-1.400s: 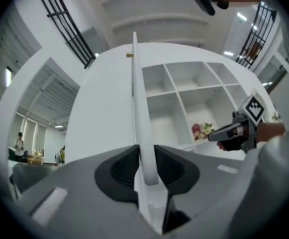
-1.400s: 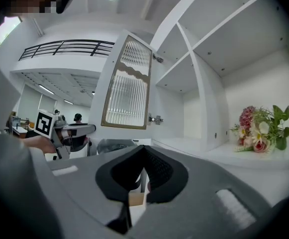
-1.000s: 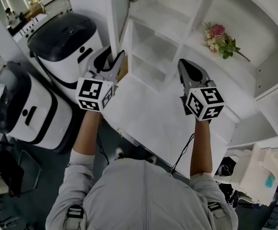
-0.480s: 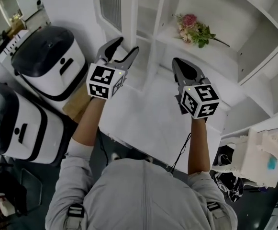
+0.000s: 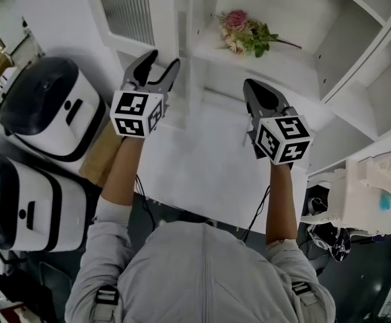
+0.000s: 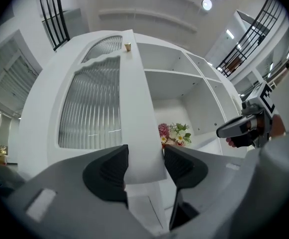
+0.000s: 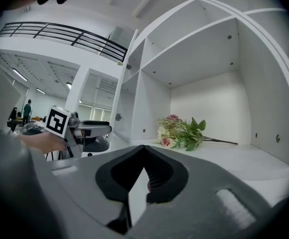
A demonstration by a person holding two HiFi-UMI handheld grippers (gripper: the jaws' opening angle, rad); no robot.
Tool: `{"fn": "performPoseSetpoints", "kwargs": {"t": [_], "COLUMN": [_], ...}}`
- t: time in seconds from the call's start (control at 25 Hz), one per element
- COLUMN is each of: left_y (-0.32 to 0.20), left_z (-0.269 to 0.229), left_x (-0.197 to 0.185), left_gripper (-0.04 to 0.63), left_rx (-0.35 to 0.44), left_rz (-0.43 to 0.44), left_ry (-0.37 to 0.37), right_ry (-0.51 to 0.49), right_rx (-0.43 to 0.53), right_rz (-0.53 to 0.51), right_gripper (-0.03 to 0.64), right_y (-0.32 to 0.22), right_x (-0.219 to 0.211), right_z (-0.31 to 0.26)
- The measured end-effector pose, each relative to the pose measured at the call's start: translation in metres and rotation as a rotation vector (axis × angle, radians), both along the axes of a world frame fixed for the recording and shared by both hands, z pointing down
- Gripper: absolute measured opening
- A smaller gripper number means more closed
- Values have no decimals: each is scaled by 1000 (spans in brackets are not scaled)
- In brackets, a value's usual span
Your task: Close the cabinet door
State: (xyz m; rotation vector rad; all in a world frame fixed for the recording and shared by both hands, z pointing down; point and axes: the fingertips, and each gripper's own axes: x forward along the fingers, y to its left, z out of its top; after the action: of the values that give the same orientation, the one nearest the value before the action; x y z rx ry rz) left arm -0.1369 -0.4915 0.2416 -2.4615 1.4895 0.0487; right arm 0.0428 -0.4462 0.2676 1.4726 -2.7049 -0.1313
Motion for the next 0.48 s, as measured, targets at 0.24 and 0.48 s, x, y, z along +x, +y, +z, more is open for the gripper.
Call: {"fn": "performPoseSetpoints", "kwargs": {"t": [0.24, 0.48], "left_y": [-18, -38], "left_z": [-1, -4], "left_x": [10, 7], "left_gripper": [230, 150], "left_rx": [-17, -23], "left_rz": [36, 23], "left_ry": [-14, 5], "right_ry": [-2, 3], "right_rx": [6, 8], "right_rz": [12, 24], "right_gripper": [2, 2], "right_y": [-6, -10], "right_x": [1, 2], "right_z": [-1, -1]}}
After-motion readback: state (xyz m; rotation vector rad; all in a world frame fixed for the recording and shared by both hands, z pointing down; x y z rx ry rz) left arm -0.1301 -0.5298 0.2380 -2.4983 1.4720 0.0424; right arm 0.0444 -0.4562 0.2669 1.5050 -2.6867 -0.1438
